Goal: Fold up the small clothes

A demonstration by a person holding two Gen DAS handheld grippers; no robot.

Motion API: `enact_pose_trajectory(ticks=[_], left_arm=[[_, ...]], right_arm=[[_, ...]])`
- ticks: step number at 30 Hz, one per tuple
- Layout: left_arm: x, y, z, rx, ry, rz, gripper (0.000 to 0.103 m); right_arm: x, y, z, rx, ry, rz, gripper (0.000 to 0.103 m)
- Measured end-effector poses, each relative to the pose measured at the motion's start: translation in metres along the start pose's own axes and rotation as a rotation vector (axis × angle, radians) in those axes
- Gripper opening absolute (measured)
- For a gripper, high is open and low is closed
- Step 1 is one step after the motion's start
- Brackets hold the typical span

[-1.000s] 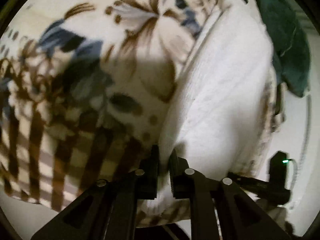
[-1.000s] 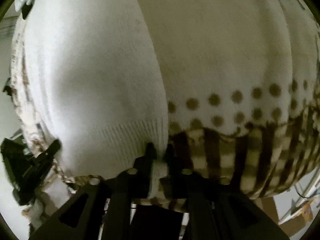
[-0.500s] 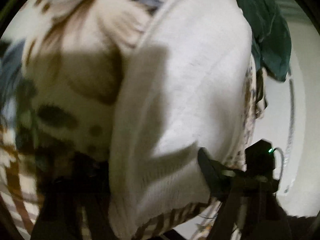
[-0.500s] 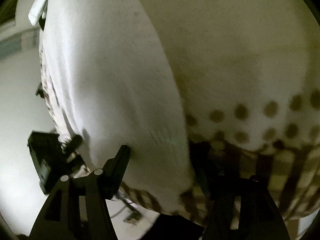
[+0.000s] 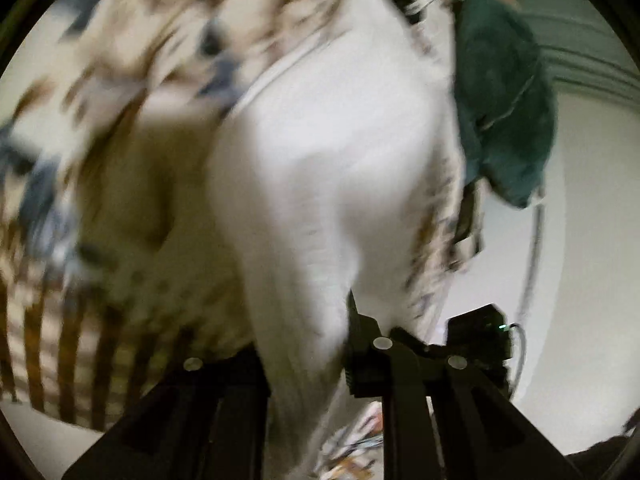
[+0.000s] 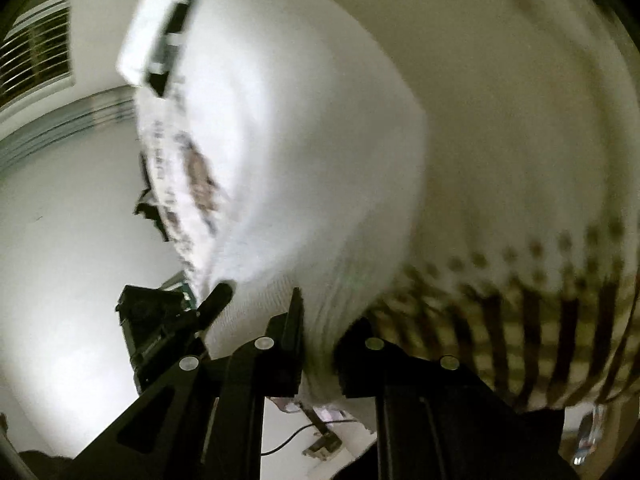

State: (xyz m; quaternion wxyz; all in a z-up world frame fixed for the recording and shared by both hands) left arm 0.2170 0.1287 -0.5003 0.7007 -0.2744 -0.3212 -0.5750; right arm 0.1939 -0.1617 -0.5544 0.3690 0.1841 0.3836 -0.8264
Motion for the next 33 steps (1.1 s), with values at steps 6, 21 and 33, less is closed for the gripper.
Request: enact_pose_trajectory(ticks=[6, 21, 33], left_arm=[[0.036, 0.107, -0.01, 0.111, -0.097, -0.009, 0.013], [0.038, 0.323, -0.07, 0.26, -0.089, -0.103, 0.073], [0.046, 0.292, -0.13, 0.07, 0.356, -0.441, 0.055]], right_arm=[[-0.085, 0.083, 0.05, 0.088, 0.085, 0.102, 0.013], [-0.201, 0.305, 0.065, 0.201, 0.179, 0.023, 0.045], [-0.215, 0.266, 0.06, 0.302, -0.28, 0.422, 0.057]])
Point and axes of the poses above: each gripper's, at about its wrist camera, not at the fingertips, and z roughly against the way its jaws point, x to its right, y to its top, the point moved 1 cm from there along -z, roughly the way its jaws point, and after that the axes turned 13 degrees about -z, right-handed, at the moved point
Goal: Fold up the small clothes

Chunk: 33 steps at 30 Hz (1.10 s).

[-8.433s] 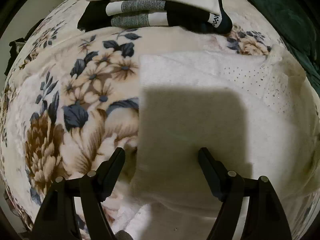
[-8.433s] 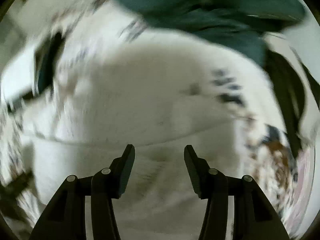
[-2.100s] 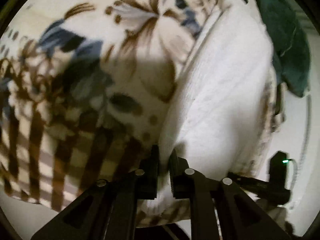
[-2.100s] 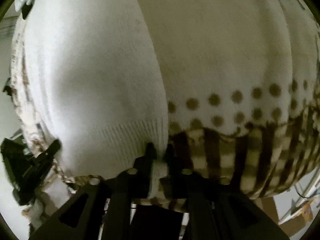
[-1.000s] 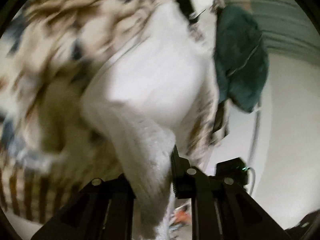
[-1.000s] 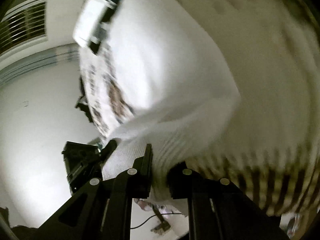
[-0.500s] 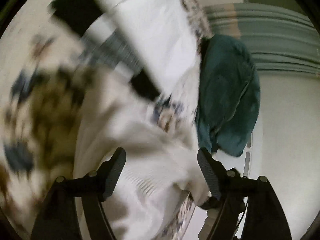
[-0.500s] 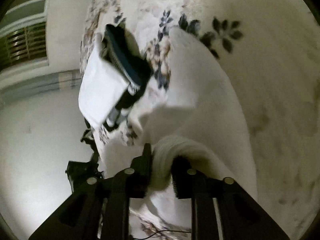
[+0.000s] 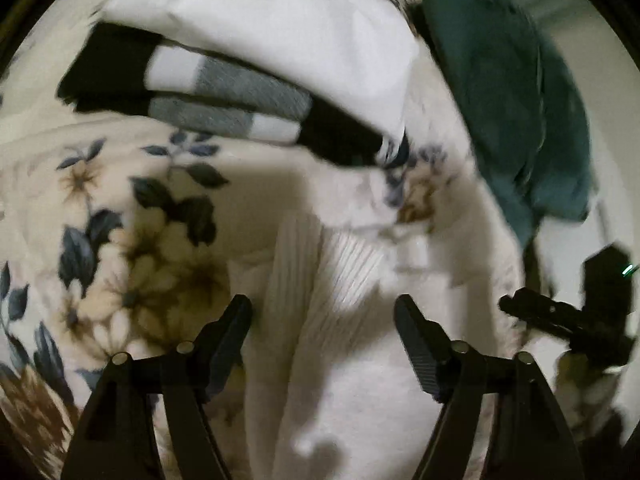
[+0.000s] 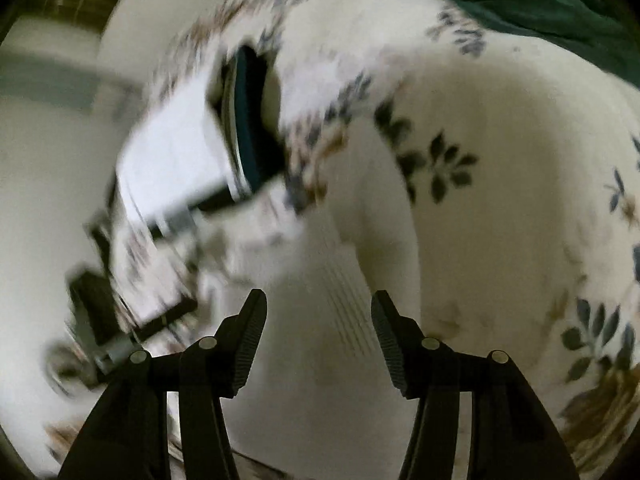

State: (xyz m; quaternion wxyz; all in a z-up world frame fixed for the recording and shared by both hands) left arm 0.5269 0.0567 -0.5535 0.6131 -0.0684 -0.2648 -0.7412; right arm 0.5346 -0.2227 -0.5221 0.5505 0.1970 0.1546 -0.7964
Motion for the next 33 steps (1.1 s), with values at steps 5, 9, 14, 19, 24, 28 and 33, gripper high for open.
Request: enact_pose_trajectory(ticks=[5, 9, 14, 19, 24, 28, 33], left_arm=[[0.006, 0.002, 0.011, 0.065, 0.057, -0.008, 0.011], [-0.001, 0.008, 0.043, 0.161, 0.062, 0.037, 0.011], [-0.021, 0.023, 0.017, 0.106, 0.083, 0.103, 0.011], [-0.058, 0.03, -0.028, 0.004, 0.066, 0.22, 0.009], [-0.066, 0.022, -0.02, 0.01, -0.038, 0.27, 0.012], [-0.063, 0.003, -0.005, 0.026, -0.14, 0.307, 0.059], [-0.048, -0.025, 0.002, 0.033, -0.234, 0.276, 0.075]], right_arm=[[0.002, -0.012, -0.014, 0.026, -0.105, 0.041, 0.008], [0.007, -0.005, 0.016, 0.103, -0.098, 0.004, 0.007], [-0.001, 0.016, 0.029, 0.135, -0.122, 0.021, 0.006], [0.002, 0.052, -0.005, 0.121, -0.224, 0.008, 0.006], [0.012, 0.054, -0.028, 0.024, -0.229, 0.013, 0.008], [0.034, 0.045, 0.001, -0.021, -0.055, -0.093, 0.049], [0.068, 0.023, 0.025, -0.039, 0.051, -0.174, 0.066]])
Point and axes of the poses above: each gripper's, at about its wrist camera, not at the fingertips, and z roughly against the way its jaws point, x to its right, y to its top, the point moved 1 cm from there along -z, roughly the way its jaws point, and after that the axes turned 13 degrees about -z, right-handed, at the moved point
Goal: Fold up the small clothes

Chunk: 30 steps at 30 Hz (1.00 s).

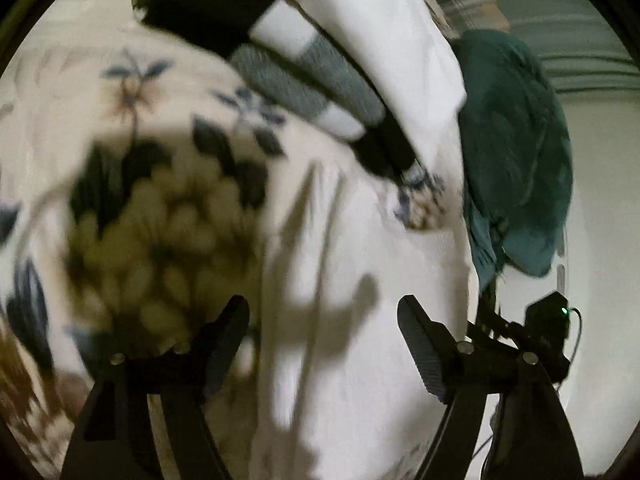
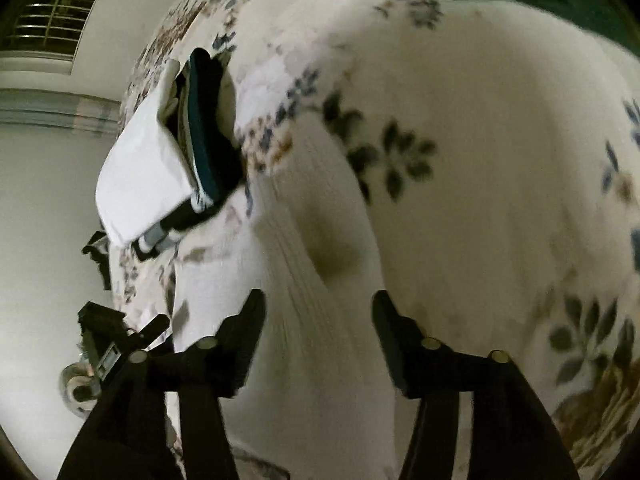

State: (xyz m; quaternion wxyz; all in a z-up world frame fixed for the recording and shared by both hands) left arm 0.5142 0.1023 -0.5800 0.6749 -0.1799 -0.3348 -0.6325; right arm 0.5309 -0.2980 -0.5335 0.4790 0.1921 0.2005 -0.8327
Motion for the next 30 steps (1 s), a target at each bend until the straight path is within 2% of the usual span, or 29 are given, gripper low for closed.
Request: enact_pose_trajectory(ticks=[4, 7, 11, 13, 15, 18, 20, 21, 22, 23, 24, 25, 28, 30], left_arm=[[-0.004, -0.02, -0.013, -0.029, -0.063, 0.032, 0.075], [-0.023, -0.028, -0.016, -0.064, -0.077, 0.073, 0.075], [-0.027, -0.022, -0.023, -0.077, -0.114, 0.066, 0.085], [-0.023, -0.018, -0.024, -0.088, -0.103, 0.061, 0.085], [-0.01, -0.015, -0.021, -0.077, -0.086, 0.022, 0.085], [0.009, -0.005, -0.014, -0.055, 0.011, -0.064, 0.085], [0.025, 0.005, -0.014, -0.034, 0.092, -0.135, 0.085], [0.03, 0.01, -0.016, -0.026, 0.111, -0.156, 0.084], [0.035, 0.015, -0.02, -0.021, 0.132, -0.184, 0.084], [0.038, 0.019, -0.023, -0.019, 0.156, -0.202, 0.07], [0.039, 0.021, -0.027, -0.026, 0.181, -0.214, 0.034], [0.04, 0.024, -0.032, -0.041, 0.202, -0.223, 0.017], [0.045, 0.022, -0.022, -0.004, 0.223, -0.217, 0.016], [0.047, 0.018, -0.004, 0.048, 0.227, -0.22, 0.015]], right_arm=[[0.019, -0.018, -0.011, -0.072, 0.035, 0.011, 0.082], [0.024, -0.026, -0.027, -0.114, 0.048, 0.035, 0.082], [0.027, -0.025, -0.053, -0.159, 0.044, 0.044, 0.084], [0.026, -0.022, -0.056, -0.137, 0.022, 0.047, 0.086], [0.02, -0.022, -0.044, -0.076, 0.027, 0.067, 0.086], [0.011, -0.022, -0.02, 0.03, 0.014, 0.079, 0.085], [0.005, -0.018, -0.011, 0.065, 0.022, 0.093, 0.076], [-0.001, -0.016, -0.011, 0.069, 0.009, 0.115, 0.062], [-0.007, -0.014, -0.015, 0.069, -0.013, 0.136, 0.043], [-0.013, -0.013, -0.02, 0.065, -0.043, 0.159, 0.033], [-0.021, -0.01, -0.027, 0.052, -0.074, 0.191, 0.017], [-0.027, -0.008, -0.032, 0.055, -0.1, 0.211, 0.011], [-0.049, -0.008, -0.031, 0.1, -0.15, 0.256, 0.008], [-0.066, -0.01, -0.019, 0.142, -0.137, 0.278, 0.007]])
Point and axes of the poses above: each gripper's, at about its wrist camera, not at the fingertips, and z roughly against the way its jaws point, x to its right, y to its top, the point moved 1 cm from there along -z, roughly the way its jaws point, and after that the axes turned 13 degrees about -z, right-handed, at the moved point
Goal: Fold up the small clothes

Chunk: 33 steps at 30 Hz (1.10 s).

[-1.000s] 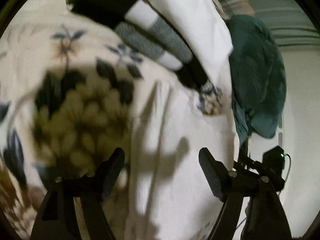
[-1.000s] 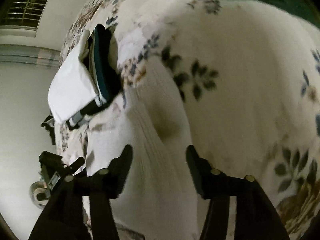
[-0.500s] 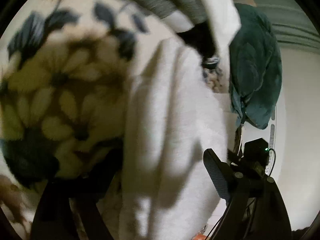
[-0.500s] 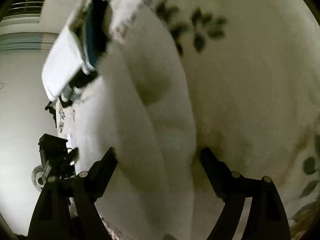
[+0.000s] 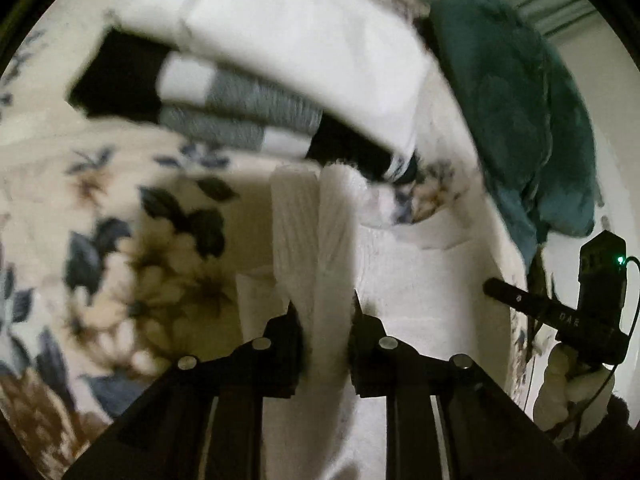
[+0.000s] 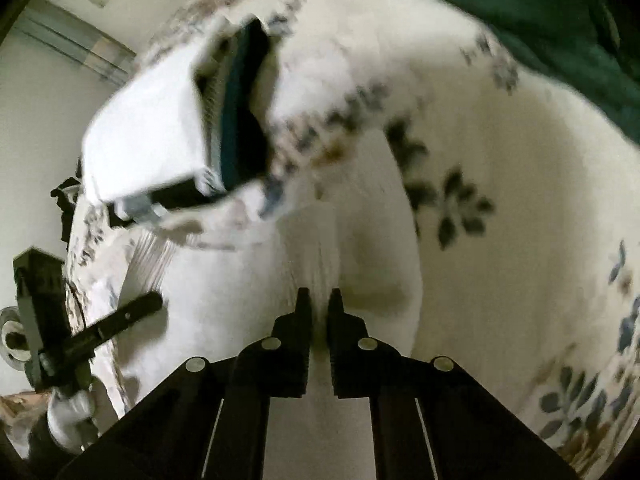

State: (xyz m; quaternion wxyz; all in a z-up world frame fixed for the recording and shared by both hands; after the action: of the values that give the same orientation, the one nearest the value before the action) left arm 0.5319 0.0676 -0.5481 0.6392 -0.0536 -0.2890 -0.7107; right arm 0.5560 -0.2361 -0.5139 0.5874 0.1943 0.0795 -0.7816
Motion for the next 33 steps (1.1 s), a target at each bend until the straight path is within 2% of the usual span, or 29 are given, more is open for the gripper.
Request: enact_pose_trajectory(ticks=[2, 4, 6, 8, 10, 11, 12, 13, 14, 15, 16, 20, 23, 26, 28, 29, 30, 31, 32, 33], left_arm=[[-0.009, -0.006, 0.001, 0.002, 0.015, 0.024, 0.014], [-0.026, -0.012, -0.015, -0.024, 0.024, 0.083, 0.014], [-0.039, -0.015, -0.035, -0.071, -0.034, 0.131, 0.015], [-0.042, -0.01, -0.037, -0.079, -0.08, 0.152, 0.018], [-0.04, -0.005, -0.03, -0.07, -0.127, 0.143, 0.022], [-0.041, -0.007, -0.025, -0.066, -0.153, 0.149, 0.034], [-0.044, -0.009, -0.021, -0.057, -0.189, 0.16, 0.058], [-0.047, -0.013, -0.017, -0.047, -0.242, 0.174, 0.072], [-0.052, -0.018, -0.012, -0.043, -0.275, 0.19, 0.085], [-0.056, -0.025, -0.011, -0.045, -0.311, 0.216, 0.085], [-0.058, -0.031, -0.013, -0.052, -0.345, 0.242, 0.085], [-0.058, -0.057, -0.029, -0.104, -0.417, 0.29, 0.085], [-0.048, -0.057, -0.039, -0.116, -0.423, 0.267, 0.086], [-0.042, -0.049, -0.047, -0.132, -0.434, 0.26, 0.086], [-0.03, -0.042, -0.052, -0.13, -0.425, 0.22, 0.086], [-0.027, -0.04, -0.049, -0.126, -0.414, 0.197, 0.082], [-0.022, -0.038, -0.047, -0.115, -0.405, 0.179, 0.051], [-0.02, -0.037, -0.044, -0.102, -0.399, 0.167, 0.034], [-0.019, -0.036, -0.04, -0.089, -0.392, 0.168, 0.032], [-0.014, -0.034, -0.039, -0.078, -0.383, 0.168, 0.03]], right_arm=[[-0.011, 0.006, 0.011, 0.04, -0.01, 0.009, 0.007], [-0.006, 0.014, 0.003, 0.034, -0.061, -0.012, 0.006], [0.008, 0.017, -0.016, -0.012, -0.116, -0.068, 0.006], [0.016, 0.016, -0.031, -0.046, -0.171, -0.077, 0.006], [0.021, 0.012, -0.032, -0.086, -0.125, -0.099, 0.007], [0.024, 0.012, -0.028, -0.095, -0.093, -0.116, 0.009], [0.031, 0.012, -0.022, -0.113, -0.028, -0.145, 0.017], [0.036, 0.011, -0.018, -0.13, 0.02, -0.169, 0.039], [0.046, 0.01, -0.013, -0.15, 0.077, -0.203, 0.052], [0.057, 0.007, -0.008, -0.157, 0.124, -0.235, 0.071], [0.063, 0.004, -0.006, -0.159, 0.155, -0.25, 0.075], [0.09, -0.019, -0.027, -0.274, 0.241, -0.278, 0.079], [0.1, -0.039, -0.06, -0.403, 0.378, -0.325, 0.081], [0.09, -0.05, -0.077, -0.456, 0.471, -0.328, 0.088], [0.083, -0.052, -0.085, -0.469, 0.475, -0.331, 0.09], [0.08, -0.051, -0.088, -0.461, 0.469, -0.34, 0.09], [0.08, -0.051, -0.089, -0.447, 0.459, -0.349, 0.088], [0.079, -0.053, -0.09, -0.438, 0.445, -0.349, 0.079], [0.076, -0.053, -0.086, -0.413, 0.428, -0.337, 0.066], [0.076, -0.054, -0.082, -0.403, 0.423, -0.335, 0.049]])
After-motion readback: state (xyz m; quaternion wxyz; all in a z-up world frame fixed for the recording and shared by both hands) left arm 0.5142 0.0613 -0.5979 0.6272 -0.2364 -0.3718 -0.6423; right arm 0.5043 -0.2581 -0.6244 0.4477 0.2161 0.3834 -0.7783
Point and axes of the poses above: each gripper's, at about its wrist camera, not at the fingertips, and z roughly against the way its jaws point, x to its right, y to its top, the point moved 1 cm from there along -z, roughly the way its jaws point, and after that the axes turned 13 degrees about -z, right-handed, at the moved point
